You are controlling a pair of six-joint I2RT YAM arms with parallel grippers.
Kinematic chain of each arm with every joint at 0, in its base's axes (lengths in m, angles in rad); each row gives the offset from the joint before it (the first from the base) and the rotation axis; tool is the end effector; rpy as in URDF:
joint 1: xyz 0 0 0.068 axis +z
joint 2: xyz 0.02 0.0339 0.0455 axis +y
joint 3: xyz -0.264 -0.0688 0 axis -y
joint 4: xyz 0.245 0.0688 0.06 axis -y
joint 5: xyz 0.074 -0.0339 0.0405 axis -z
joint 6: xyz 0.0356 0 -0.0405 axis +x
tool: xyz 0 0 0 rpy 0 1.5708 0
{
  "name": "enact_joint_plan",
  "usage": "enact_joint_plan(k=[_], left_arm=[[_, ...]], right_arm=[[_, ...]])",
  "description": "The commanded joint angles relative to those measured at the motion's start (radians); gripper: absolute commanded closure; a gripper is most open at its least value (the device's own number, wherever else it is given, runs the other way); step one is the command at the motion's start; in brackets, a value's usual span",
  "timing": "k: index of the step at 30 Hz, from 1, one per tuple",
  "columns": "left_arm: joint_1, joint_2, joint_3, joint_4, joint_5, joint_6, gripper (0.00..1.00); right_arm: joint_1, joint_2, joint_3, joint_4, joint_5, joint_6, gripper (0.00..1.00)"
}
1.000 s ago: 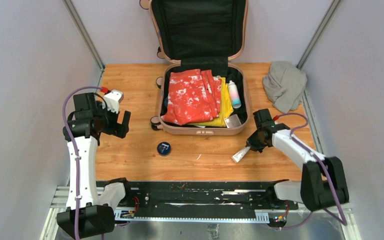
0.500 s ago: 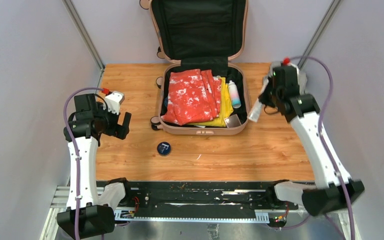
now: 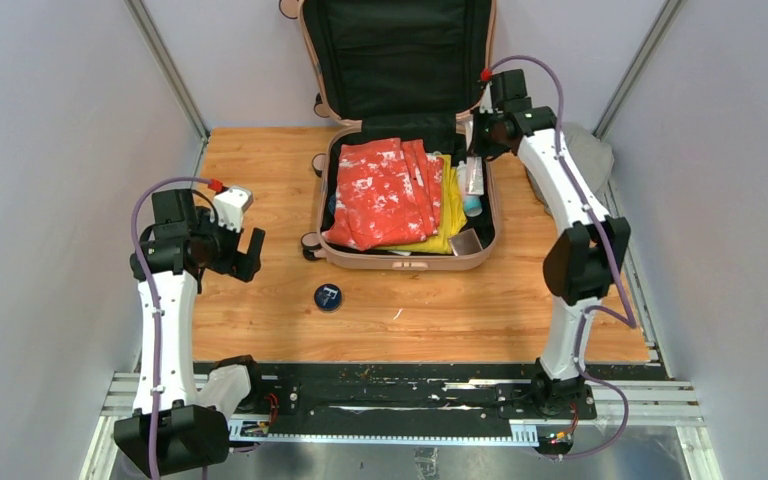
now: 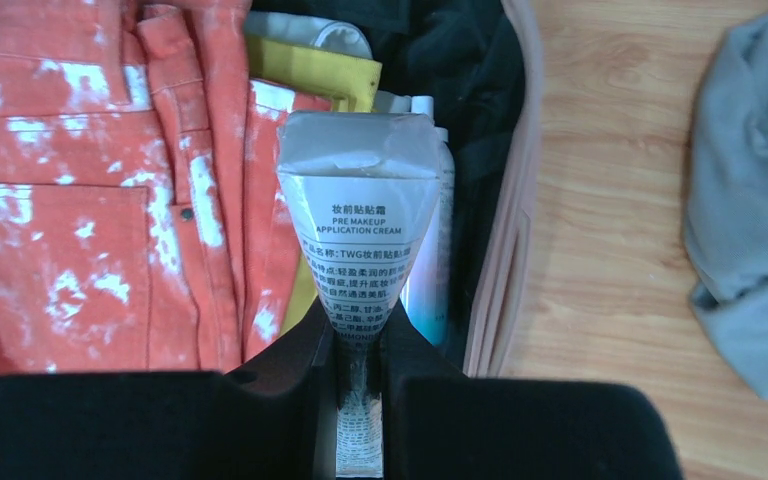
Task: Pack the luggage
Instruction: Place the makeup in the luggage.
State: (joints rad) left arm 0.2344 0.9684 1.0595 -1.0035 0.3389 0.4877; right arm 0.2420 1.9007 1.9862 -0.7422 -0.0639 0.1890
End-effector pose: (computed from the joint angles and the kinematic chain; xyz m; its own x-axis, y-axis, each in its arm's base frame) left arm 0.1727 0.0291 0.3280 -0.6896 0.2897 -0.6637 0.3418 0.9382 0.0544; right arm 0.4181 0.1056 0.3771 -0.6363 0.0361 -0.7706 -0.1718 0.9672 0.1871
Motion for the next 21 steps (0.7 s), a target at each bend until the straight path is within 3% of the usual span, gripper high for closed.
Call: enact_joint_plan(k=[1,10,15,18,21], left_arm=[[0.004,0.027,-0.003,-0.007,0.032,0.012,0.0],[0.004,0.063,0.014,-0.007,0.057,0.014,0.0],[0.005,0.089,0.02,-0.007,0.068,0.013,0.0],[0.005,0.093,0.02,-0.006,0.069,0.015,0.0],[0.005,0.095,0.018,-0.006,0.071,0.017,0.0]], right_arm=[[0.02,0.128,0.105,-0.052,-0.06,-0.096,1.0],[0.039,0.349,0.314,-0.087,-0.037,-0.117,1.0],[0.042,0.426,0.332,-0.079,-0.024,-0.085,0.96],[0.046,0.453,0.328,-0.076,-0.032,-0.07,0.88],[0.054,0.456,0.308,-0.069,-0.042,-0.064,0.73]])
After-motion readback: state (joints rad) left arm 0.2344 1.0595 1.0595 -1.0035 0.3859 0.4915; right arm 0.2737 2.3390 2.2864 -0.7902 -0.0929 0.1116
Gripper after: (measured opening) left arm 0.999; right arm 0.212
